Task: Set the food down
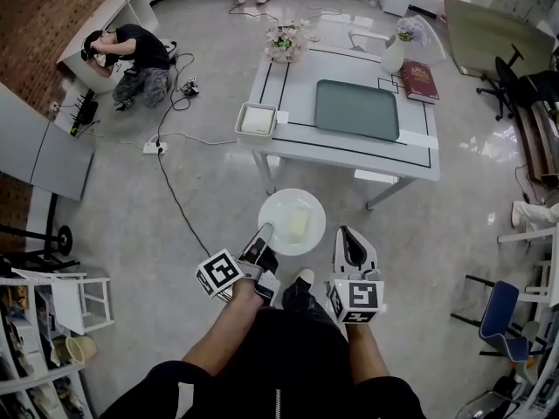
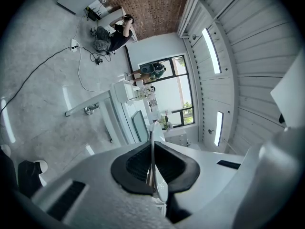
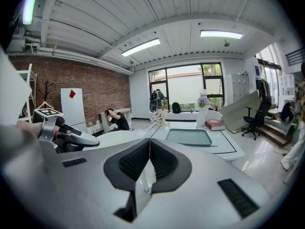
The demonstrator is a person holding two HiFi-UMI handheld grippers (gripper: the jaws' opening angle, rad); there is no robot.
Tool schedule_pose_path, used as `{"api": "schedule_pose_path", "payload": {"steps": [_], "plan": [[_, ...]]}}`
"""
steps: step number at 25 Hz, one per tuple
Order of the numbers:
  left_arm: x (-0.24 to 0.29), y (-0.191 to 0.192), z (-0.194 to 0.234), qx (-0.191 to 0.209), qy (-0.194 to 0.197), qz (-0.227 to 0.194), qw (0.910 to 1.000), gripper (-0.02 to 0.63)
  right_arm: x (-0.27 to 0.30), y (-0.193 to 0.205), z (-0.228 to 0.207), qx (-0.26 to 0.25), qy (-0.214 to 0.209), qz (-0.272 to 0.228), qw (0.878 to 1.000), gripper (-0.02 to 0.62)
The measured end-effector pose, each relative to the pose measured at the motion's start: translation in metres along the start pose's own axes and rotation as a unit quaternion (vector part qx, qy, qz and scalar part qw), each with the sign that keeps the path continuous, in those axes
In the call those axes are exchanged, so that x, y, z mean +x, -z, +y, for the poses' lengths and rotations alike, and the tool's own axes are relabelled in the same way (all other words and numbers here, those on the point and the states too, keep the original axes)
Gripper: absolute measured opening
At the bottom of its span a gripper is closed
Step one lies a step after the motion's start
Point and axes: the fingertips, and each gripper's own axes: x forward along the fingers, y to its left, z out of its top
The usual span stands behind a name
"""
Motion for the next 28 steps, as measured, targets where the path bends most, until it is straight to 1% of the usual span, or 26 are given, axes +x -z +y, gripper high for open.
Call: {"api": "schedule_pose_path", "payload": {"steps": [7, 13, 22, 28], "plan": [[0.027, 0.011, -0.007, -0.001, -0.004, -0.005, 1.0, 0.015, 0.01, -0.003, -0.031, 0.003, -0.004, 0.003, 1.0, 0.009], [0.037, 0.023, -0.013, 0.004, -0.003, -0.004, 1.0, 0.015, 0.006, -0.001, -0.048, 0.009, -0.004, -0.001, 1.0, 0.009], [0.046, 0.03, -0.018, 0.008, -0.006, -0.002, 0.9999, 0.015, 0.004, -0.001, -0.062, 0.017, -0.003, -0.007, 1.0, 0.009], [0.047, 0.034, -0.021, 0.011, -0.006, 0.003, 0.9999, 0.015, -0.002, -0.001, -0.069, 0.024, 0.007, -0.009, 1.0, 0.009]]}}
